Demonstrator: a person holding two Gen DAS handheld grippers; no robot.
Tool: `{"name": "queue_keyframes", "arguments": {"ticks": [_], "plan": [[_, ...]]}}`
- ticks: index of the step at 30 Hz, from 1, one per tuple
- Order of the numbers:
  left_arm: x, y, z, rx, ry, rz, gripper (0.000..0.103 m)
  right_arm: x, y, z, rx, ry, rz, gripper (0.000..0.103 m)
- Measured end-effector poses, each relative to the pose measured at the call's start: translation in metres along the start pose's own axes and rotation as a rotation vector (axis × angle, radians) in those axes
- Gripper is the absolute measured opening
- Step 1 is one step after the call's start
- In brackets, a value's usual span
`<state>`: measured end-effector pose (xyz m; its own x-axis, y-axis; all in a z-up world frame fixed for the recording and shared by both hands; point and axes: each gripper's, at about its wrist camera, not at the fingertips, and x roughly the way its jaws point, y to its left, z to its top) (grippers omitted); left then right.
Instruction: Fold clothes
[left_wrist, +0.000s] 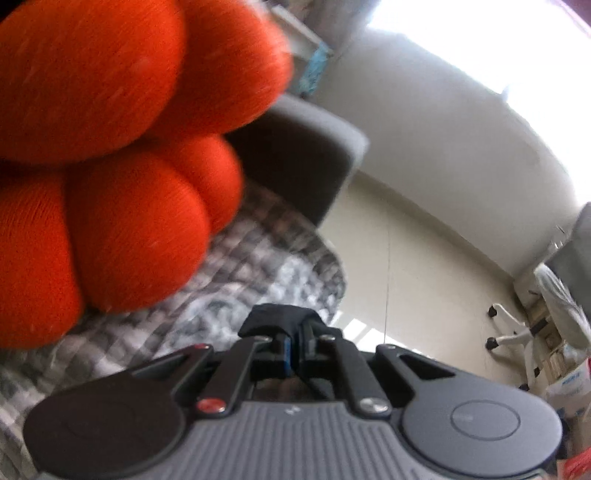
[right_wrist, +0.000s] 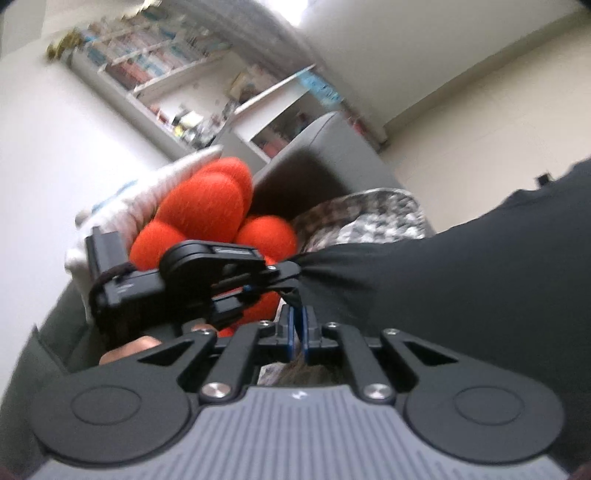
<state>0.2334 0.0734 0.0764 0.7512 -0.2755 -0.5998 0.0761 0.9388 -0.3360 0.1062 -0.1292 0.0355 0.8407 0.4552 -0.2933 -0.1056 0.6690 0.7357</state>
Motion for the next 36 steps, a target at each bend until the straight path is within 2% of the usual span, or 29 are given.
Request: {"name": "queue_keyframes", "arguments": {"ticks": [5,8,9,10,14,15,16,18,21,24,30,34,36], "plan": [[-0.003,-0.049,0.000,0.154,-0.042,0.017,0.004,-0.032,-0.022,0.007,0.102,-0.074,-0.033,0.001],[0.000,-0.067,-0.001,0.198,-0.026,-0.001,0.004,-0.041,-0.032,0.010,0.097,-0.074,-0.074,0.001],[0.001,-0.069,-0.002,0.197,-0.022,-0.004,0.004,-0.040,-0.029,0.010,0.053,-0.058,-0.088,0.003],[0.002,-0.069,-0.002,0.192,-0.018,-0.004,0.004,-0.039,-0.027,0.010,0.009,-0.042,-0.103,0.013],[0.001,-0.059,-0.001,0.159,0.007,-0.021,0.004,-0.032,-0.006,-0.001,-0.174,0.008,-0.137,0.015],[-0.002,-0.058,0.000,0.156,0.012,-0.033,0.004,-0.031,0.000,-0.006,-0.201,0.026,-0.144,0.025],[-0.004,-0.059,0.001,0.159,0.013,-0.040,0.004,-0.029,0.005,-0.012,-0.228,0.043,-0.151,0.041],[-0.009,-0.062,0.006,0.176,0.017,-0.045,0.004,-0.026,0.016,-0.024,-0.282,0.078,-0.166,0.043],[-0.008,-0.066,0.009,0.208,0.026,-0.039,0.004,-0.043,0.035,-0.054,-0.284,0.162,-0.168,0.043],[-0.008,-0.067,0.009,0.200,0.038,-0.049,0.004,-0.071,0.068,-0.103,-0.377,0.241,-0.188,0.043],[-0.011,-0.065,0.008,0.172,0.047,-0.067,0.004,-0.139,0.109,-0.185,-0.505,0.384,-0.162,0.043],[-0.014,-0.064,0.008,0.159,0.054,-0.063,0.004,-0.153,0.129,-0.209,-0.508,0.443,-0.119,0.043],[-0.017,-0.062,0.008,0.154,0.053,-0.064,0.004,-0.153,0.136,-0.218,-0.515,0.464,-0.125,0.041]]}}
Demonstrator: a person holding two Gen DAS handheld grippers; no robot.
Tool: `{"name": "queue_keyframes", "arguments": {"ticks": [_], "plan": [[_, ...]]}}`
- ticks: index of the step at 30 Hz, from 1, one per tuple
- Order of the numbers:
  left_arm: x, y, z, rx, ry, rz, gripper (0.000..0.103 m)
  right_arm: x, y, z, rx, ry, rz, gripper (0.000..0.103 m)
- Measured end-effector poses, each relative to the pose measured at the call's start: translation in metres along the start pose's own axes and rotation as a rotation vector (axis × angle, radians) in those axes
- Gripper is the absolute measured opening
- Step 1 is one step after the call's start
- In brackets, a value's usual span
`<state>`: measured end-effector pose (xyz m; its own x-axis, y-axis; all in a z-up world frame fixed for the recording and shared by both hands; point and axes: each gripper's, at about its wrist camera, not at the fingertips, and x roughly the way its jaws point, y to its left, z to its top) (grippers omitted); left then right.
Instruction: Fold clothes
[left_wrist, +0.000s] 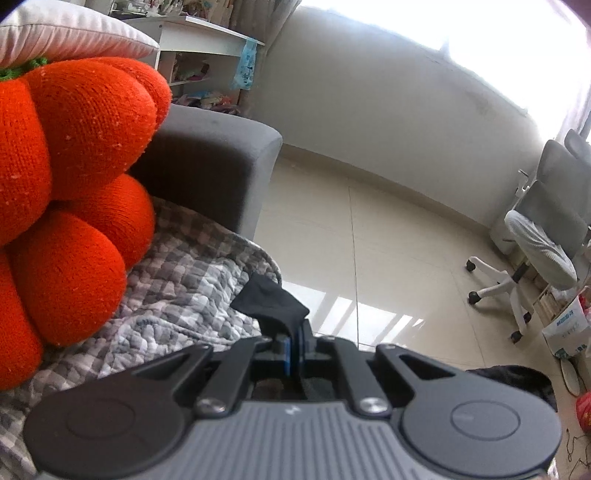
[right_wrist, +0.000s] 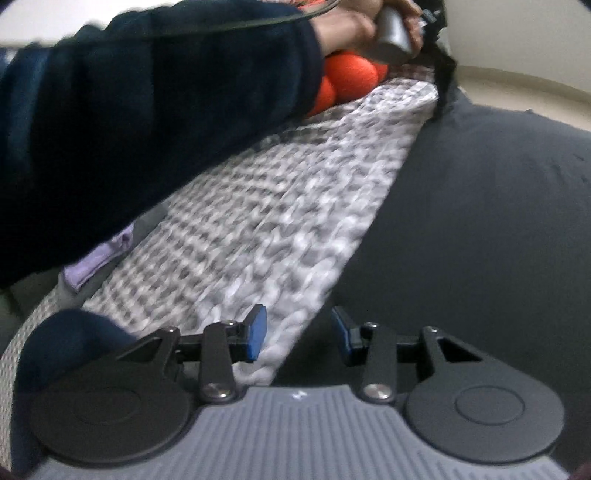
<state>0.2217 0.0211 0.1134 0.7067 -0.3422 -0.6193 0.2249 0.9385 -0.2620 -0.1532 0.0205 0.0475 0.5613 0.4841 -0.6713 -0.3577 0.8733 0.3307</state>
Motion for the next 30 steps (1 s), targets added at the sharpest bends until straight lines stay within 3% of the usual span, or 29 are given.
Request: {"name": "queue_keyframes", "arguments": {"ticks": [3,6,9,13,20,24,30], "plan": [[-0.001,0.003,0.001,-0.010,0.003,0.002,0.004,0.012,0.011,-0.018,-0.048,0.072,-0.105,0.025],[-0.003,0.006,0.002,-0.023,0.003,0.005,0.004,0.007,0.023,-0.030,-0.113,0.067,-0.189,0.001],[-0.007,0.008,0.003,-0.044,0.000,0.000,0.004,-0.005,0.001,-0.028,0.070,0.026,-0.110,0.001],[-0.013,0.005,0.003,-0.048,-0.006,0.005,0.004,-0.032,-0.038,-0.028,0.347,-0.071,0.063,0.001],[-0.009,-0.023,0.000,-0.036,-0.012,0.015,0.004,-0.052,-0.097,-0.062,0.705,-0.123,0.257,0.001],[-0.005,-0.042,-0.001,-0.031,-0.018,0.012,0.004,-0.062,-0.127,-0.082,0.852,-0.156,0.321,0.001],[0.005,-0.077,-0.004,-0.003,-0.030,0.021,0.004,-0.080,-0.146,-0.091,0.868,-0.144,0.316,0.001]]}}
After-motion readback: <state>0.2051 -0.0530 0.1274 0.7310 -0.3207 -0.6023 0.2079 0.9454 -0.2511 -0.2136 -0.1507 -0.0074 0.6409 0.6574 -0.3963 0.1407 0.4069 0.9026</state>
